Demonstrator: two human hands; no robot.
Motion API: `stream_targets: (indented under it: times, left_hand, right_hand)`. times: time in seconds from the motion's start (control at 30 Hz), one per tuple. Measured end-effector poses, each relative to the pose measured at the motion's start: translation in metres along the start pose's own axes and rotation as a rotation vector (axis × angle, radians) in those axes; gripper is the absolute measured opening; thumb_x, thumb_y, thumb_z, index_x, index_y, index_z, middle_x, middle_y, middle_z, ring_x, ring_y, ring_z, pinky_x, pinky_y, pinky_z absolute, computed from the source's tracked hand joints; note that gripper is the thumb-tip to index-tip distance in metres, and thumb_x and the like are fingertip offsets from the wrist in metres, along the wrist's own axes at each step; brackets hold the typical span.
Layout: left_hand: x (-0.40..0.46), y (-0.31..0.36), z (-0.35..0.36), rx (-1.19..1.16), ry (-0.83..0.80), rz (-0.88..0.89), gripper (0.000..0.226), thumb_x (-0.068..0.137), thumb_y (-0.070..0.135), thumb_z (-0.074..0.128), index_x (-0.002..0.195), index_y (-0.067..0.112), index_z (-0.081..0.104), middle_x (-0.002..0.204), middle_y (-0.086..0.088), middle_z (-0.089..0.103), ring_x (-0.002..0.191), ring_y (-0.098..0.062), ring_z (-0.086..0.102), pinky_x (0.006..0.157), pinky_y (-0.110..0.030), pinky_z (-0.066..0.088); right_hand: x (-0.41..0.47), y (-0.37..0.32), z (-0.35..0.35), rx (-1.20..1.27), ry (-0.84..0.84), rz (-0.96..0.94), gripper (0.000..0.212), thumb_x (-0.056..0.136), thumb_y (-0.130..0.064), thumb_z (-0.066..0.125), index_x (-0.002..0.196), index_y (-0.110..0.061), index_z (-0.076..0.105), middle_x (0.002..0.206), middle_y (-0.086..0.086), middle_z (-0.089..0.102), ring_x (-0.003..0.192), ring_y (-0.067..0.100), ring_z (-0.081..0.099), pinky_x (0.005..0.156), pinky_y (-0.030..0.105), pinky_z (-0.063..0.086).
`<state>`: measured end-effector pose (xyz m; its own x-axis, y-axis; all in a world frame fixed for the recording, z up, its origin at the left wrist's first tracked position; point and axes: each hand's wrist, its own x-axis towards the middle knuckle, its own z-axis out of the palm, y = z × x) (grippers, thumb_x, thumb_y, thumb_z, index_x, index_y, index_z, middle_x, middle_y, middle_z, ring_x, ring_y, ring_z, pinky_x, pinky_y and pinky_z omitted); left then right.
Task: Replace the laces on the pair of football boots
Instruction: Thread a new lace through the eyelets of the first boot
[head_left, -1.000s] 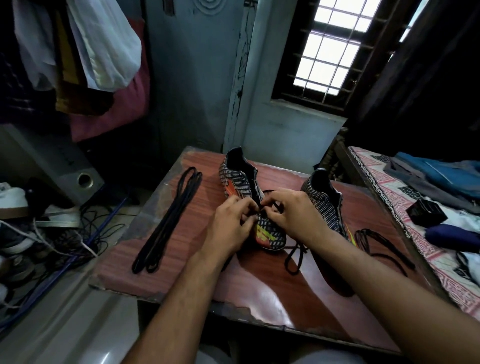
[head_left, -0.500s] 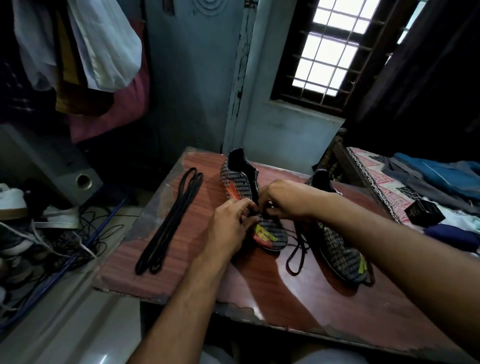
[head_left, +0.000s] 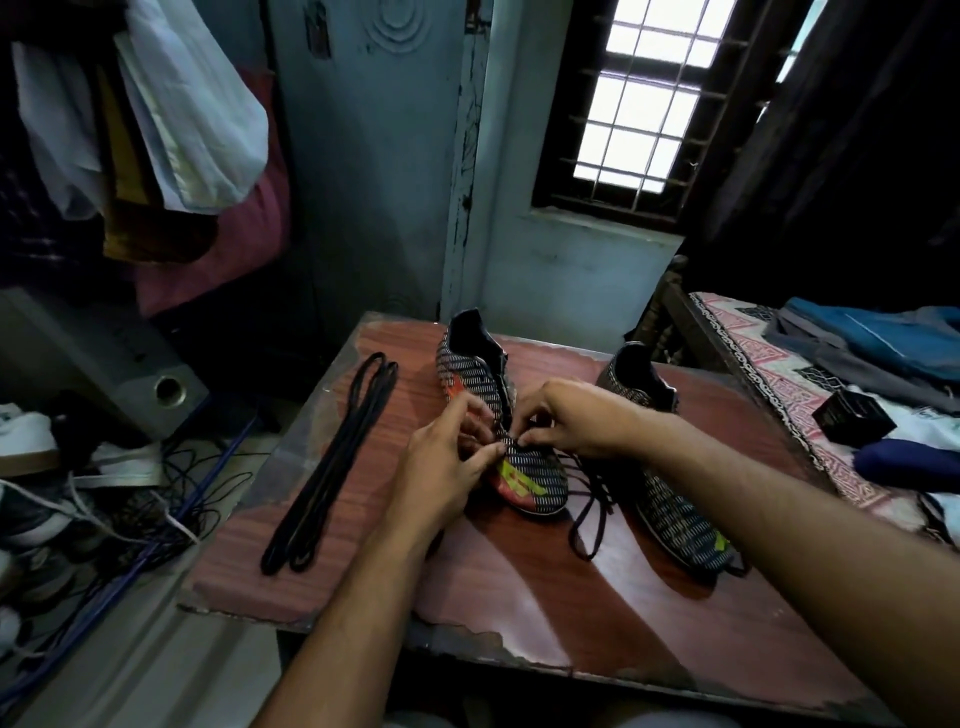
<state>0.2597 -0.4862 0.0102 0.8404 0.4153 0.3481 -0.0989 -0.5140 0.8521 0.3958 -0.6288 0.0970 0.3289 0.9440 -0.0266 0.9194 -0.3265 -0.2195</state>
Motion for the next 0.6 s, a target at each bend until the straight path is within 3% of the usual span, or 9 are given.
stream_targets:
  times: [0.07,0.23,0.47,0.6]
  left_hand:
    - [0.001,0.0,0.0,0.041,-0.011,-0.005,0.019,0.081,0.017,0.085,0.089,0.026,0.07,0.085,0.015,0.073,0.078,0.004,0.068,0.072,-0.018,0.052]
    - [0.0,0.0,0.002,-0.008,-0.018,-0.021,0.016,0.079,0.012,0.086,0.083,0.023,0.076,0.084,0.013,0.074,0.075,0.002,0.069,0.073,-0.026,0.057]
    - [-0.001,-0.001,0.005,0.025,-0.025,-0.008,0.023,0.078,0.007,0.085,0.083,0.025,0.073,0.088,0.013,0.071,0.076,-0.001,0.071,0.076,-0.036,0.061]
    - [-0.003,0.002,0.004,0.083,-0.011,0.07,0.022,0.079,0.008,0.085,0.085,0.026,0.073,0.092,0.01,0.07,0.077,0.0,0.07,0.077,-0.031,0.059]
  right_hand:
    - [-0.006,0.005,0.01,0.169,0.065,0.085,0.005,0.091,-0.018,0.077,0.095,-0.021,0.078,0.089,-0.019,0.064,0.083,-0.003,0.057,0.075,0.006,0.038]
    - [-0.006,0.01,0.026,0.465,0.08,0.151,0.006,0.091,-0.006,0.075,0.093,-0.011,0.077,0.087,-0.011,0.067,0.079,-0.006,0.059,0.079,0.011,0.045]
    - [0.002,0.01,0.027,0.455,0.067,0.209,0.006,0.09,-0.007,0.077,0.094,-0.01,0.08,0.084,-0.012,0.067,0.069,-0.01,0.059,0.072,0.008,0.045]
    - [-0.004,0.01,0.035,0.485,0.191,0.251,0.007,0.087,-0.011,0.079,0.085,-0.018,0.079,0.081,-0.01,0.07,0.067,-0.007,0.06,0.07,0.01,0.044]
